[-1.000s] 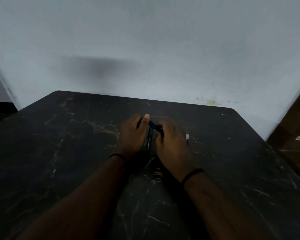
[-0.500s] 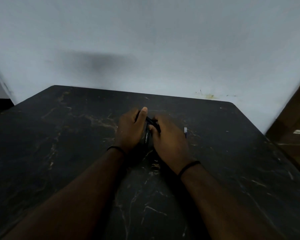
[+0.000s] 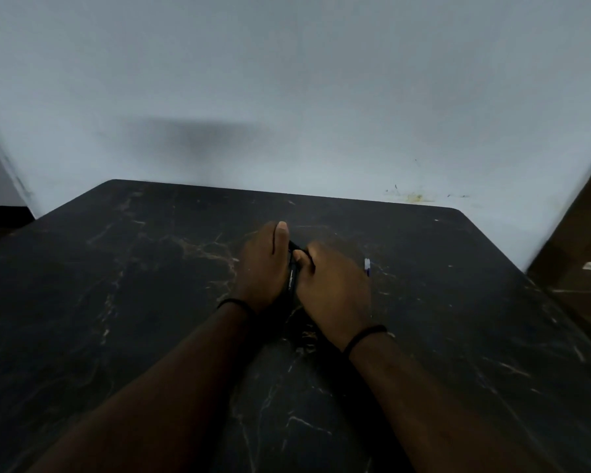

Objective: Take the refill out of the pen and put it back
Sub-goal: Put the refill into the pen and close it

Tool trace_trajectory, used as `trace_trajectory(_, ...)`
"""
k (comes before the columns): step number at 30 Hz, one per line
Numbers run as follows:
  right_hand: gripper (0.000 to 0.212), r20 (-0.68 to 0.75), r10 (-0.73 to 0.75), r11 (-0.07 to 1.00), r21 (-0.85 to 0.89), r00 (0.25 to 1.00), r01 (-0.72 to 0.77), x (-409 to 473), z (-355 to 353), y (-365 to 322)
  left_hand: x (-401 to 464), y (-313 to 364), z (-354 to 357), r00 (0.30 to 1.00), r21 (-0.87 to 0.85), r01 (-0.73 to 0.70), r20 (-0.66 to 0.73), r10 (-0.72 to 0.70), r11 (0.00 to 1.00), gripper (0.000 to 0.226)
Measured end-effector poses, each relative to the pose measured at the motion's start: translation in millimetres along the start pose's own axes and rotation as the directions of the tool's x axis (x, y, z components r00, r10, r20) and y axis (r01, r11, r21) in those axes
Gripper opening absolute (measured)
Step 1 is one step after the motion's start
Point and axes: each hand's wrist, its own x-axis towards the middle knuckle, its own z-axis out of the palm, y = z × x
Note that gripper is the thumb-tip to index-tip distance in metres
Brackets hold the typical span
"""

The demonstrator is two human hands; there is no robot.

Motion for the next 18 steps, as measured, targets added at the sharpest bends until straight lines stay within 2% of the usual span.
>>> trace_trajectory(8,0.045,0.015,0.049,0.999,-0.003,0.999,-0.049,0.6,-2.1,-3.4,-2.0,5.3,-4.3,0.999,-0.058,0.036,0.023,-0.035,0.998,0.040)
trace_trajectory(13,0.050,0.048,0.061,0.998,0.000,0.997,-0.061,-0.1,-5.3,-0.9,1.9,6.5,-12.3,1.000,-0.074,0.012,0.030,-0.009,0.997,0.039)
trace_trajectory(16,0.049,0.019,0.077,0.996,-0.054,0.997,-0.076,-1.7,-6.5,1.6,9.7,-3.7,-18.9,0.999,-0.080,0.033,-0.035,-0.036,0.996,0.038)
trace_trajectory(18,0.046,0.011,0.089,0.993,-0.079,0.996,-0.088,-0.2,-8.3,4.6,17.9,-15.6,-27.0,0.994,0.019,0.078,-0.079,-0.076,0.997,0.042)
